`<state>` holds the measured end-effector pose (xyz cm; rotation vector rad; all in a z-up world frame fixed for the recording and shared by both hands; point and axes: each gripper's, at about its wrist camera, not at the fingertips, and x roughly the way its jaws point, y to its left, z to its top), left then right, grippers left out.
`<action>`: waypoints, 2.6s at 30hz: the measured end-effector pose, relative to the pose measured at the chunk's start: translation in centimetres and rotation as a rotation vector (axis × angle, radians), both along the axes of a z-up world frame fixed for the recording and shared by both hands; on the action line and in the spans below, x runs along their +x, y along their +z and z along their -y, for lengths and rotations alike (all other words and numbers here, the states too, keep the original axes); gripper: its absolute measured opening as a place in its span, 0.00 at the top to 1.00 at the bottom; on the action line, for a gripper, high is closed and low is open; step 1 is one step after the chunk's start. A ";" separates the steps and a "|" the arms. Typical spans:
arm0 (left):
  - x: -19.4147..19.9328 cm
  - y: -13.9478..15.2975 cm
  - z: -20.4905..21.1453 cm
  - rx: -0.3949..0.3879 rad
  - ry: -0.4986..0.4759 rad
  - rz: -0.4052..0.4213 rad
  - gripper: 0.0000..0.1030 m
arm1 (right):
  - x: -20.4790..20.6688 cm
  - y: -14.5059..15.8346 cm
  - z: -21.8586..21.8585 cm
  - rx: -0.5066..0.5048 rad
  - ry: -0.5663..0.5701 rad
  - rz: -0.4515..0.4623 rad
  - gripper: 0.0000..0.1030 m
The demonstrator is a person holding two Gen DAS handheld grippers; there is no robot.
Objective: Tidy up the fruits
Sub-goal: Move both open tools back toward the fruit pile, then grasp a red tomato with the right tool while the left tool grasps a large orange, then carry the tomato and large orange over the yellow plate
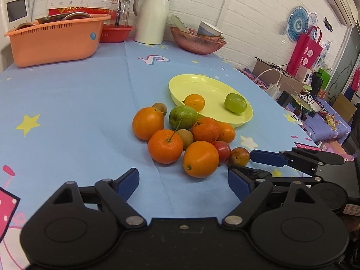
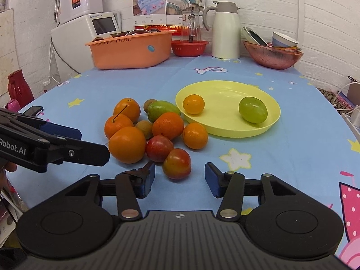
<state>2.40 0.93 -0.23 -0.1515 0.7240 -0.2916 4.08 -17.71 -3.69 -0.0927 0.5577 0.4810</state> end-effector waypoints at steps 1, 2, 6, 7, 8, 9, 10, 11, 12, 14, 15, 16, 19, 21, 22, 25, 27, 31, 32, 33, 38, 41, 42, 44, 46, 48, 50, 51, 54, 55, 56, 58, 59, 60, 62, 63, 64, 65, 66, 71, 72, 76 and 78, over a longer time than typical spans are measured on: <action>0.1 0.0 0.2 0.002 -0.006 -0.001 0.00 | 0.0 0.0 -0.1 -0.004 0.003 0.002 0.20; 0.2 -0.1 0.3 0.004 -0.013 -0.002 0.00 | 0.1 0.0 -0.2 -0.010 0.006 0.004 0.21; 0.7 -0.3 0.7 0.004 -0.028 -0.014 0.00 | 0.3 -0.1 -0.6 -0.033 0.012 0.007 0.27; 0.8 -0.4 0.8 0.002 -0.028 -0.014 0.00 | 0.4 -0.2 -0.6 -0.034 0.014 0.008 0.30; 0.9 -0.4 0.8 0.001 -0.029 -0.016 0.00 | 0.4 -0.2 -0.6 -0.034 0.017 0.010 0.31; 1.0 -0.4 0.9 -0.002 -0.031 -0.018 0.09 | 0.4 -0.2 -0.5 -0.034 0.017 0.011 0.33; 1.1 -0.4 0.9 -0.005 -0.035 -0.021 0.13 | 0.5 -0.2 -0.5 -0.034 0.018 0.011 0.36; 1.3 -0.4 1.0 -0.008 -0.039 -0.024 0.13 | 0.5 -0.2 -0.5 -0.031 0.019 0.010 0.40; 1.4 -0.3 1.1 -0.010 -0.041 -0.027 0.13 | 0.5 -0.3 -0.4 -0.026 0.020 0.007 0.42; 1.6 -0.4 1.3 -0.010 -0.046 -0.032 0.12 | 0.6 -0.3 -0.1 -0.012 0.023 0.003 0.48; 1.6 -0.4 1.4 -0.010 -0.050 -0.035 0.12 | 0.6 -0.2 0.0 -0.005 0.024 0.002 0.49; 1.7 -0.4 1.6 -0.011 -0.053 -0.038 0.12 | 0.5 -0.2 0.1 -0.001 0.024 0.002 0.50; 1.9 -0.4 1.8 -0.016 -0.055 -0.041 0.12 | 0.4 -0.1 0.4 -0.001 0.015 0.007 0.50; 2.0 -0.4 2.0 -0.014 -0.054 -0.041 0.12 | 0.4 -0.1 0.7 0.001 0.009 0.005 0.50; 2.1 -0.4 2.0 -0.011 -0.053 -0.041 0.12 | 0.3 -0.2 0.8 0.003 0.005 0.003 0.51; 2.3 -0.4 2.1 -0.008 -0.053 -0.041 0.12 | 0.3 -0.2 1.2 0.010 -0.002 0.003 0.51; 2.4 -0.4 2.1 -0.008 -0.054 -0.042 0.12 | 0.2 -0.2 1.3 0.013 -0.005 0.005 0.51; 2.7 -0.6 2.2 -0.002 -0.052 -0.047 0.12 | 0.1 -0.2 1.5 0.018 -0.006 0.005 0.51; 2.8 -0.7 2.2 -0.007 -0.054 -0.049 0.12 | 0.1 -0.2 1.5 0.019 -0.006 0.004 0.51; 2.8 -0.7 2.1 -0.010 -0.055 -0.049 0.12 | 0.1 -0.2 1.5 0.019 -0.006 0.003 0.51; 2.6 -0.6 2.0 -0.007 -0.057 -0.053 0.12 | 0.1 -0.1 1.5 0.025 -0.010 0.004 0.51; 2.1 -0.2 2.1 -0.010 -0.076 -0.044 0.12 | 0.0 0.1 1.7 0.027 -0.012 0.008 0.51; 1.9 0.0 2.1 -0.009 -0.080 -0.039 0.12 | 0.0 0.2 1.7 0.028 -0.012 0.011 0.51; 1.7 0.4 2.1 -0.010 -0.085 -0.024 0.12 | 0.0 0.4 1.8 0.029 -0.016 0.017 0.51; 1.6 0.9 2.1 -0.017 -0.092 -0.014 0.12 | 0.1 0.5 2.0 0.029 -0.022 0.023 0.51; 1.8 1.4 2.2 -0.024 -0.103 0.000 0.12 | 0.2 0.7 2.2 0.029 -0.030 0.029 0.51; 2.2 1.9 2.3 -0.029 -0.107 0.013 0.12 | 0.4 1.0 2.5 0.030 -0.043 0.038 0.51; 2.5 2.1 2.4 -0.034 -0.109 0.019 0.12 | 0.6 1.1 2.6 0.030 -0.049 0.043 0.51; 3.7 3.0 2.7 -0.048 -0.119 0.044 0.12 | 1.3 1.8 3.1 0.033 -0.064 0.064 0.51; 4.1 3.3 2.9 -0.048 -0.121 0.052 0.12 | 1.6 2.0 3.2 0.034 -0.068 0.070 0.51; 4.8 3.5 3.1 -0.048 -0.122 0.059 0.12 | 1.9 2.2 3.4 0.035 -0.073 0.078 0.51; 5.9 3.8 3.5 -0.052 -0.127 0.063 0.12 | 2.6 2.6 3.5 0.032 -0.078 0.093 0.51; 6.4 3.9 3.8 -0.056 -0.134 0.063 0.12 | 3.0 2.8 3.6 0.031 -0.079 0.098 0.51; 7.0 3.9 4.1 -0.063 -0.143 0.060 0.12 | 3.4 2.8 3.6 0.029 -0.078 0.100 0.51; 8.2 3.8 4.6 -0.069 -0.155 0.048 0.12 | 4.3 2.8 3.6 0.020 -0.074 0.097 0.51; 8.7 3.6 4.8 -0.061 -0.159 0.045 0.12 | 4.7 2.7 3.6 0.013 -0.073 0.095 0.51; 9.1 3.4 5.2 -0.055 -0.163 0.042 0.12 | 5.1 2.5 3.6 0.005 -0.073 0.092 0.51; 9.4 3.3 5.3 -0.054 -0.168 0.036 0.12 | 5.4 2.4 3.5 -0.002 -0.073 0.089 0.51; 9.9 3.0 5.5 -0.058 -0.175 0.028 0.12 | 5.7 2.3 3.5 -0.008 -0.072 0.086 0.51; 11.4 2.0 5.9 -0.054 -0.183 -0.005 0.12 | 6.8 1.7 3.4 -0.034 -0.073 0.073 0.51; 11.6 1.8 5.9 -0.053 -0.183 -0.009 0.12 | 6.9 1.6 3.4 -0.038 -0.073 0.072 0.51; 12.2 1.3 5.9 -0.048 -0.182 -0.025 0.12 | 7.5 1.4 3.4 -0.043 -0.069 0.066 0.51; 12.6 1.1 5.9 -0.047 -0.183 -0.033 0.12 | 7.6 1.3 3.3 -0.047 -0.067 0.064 0.51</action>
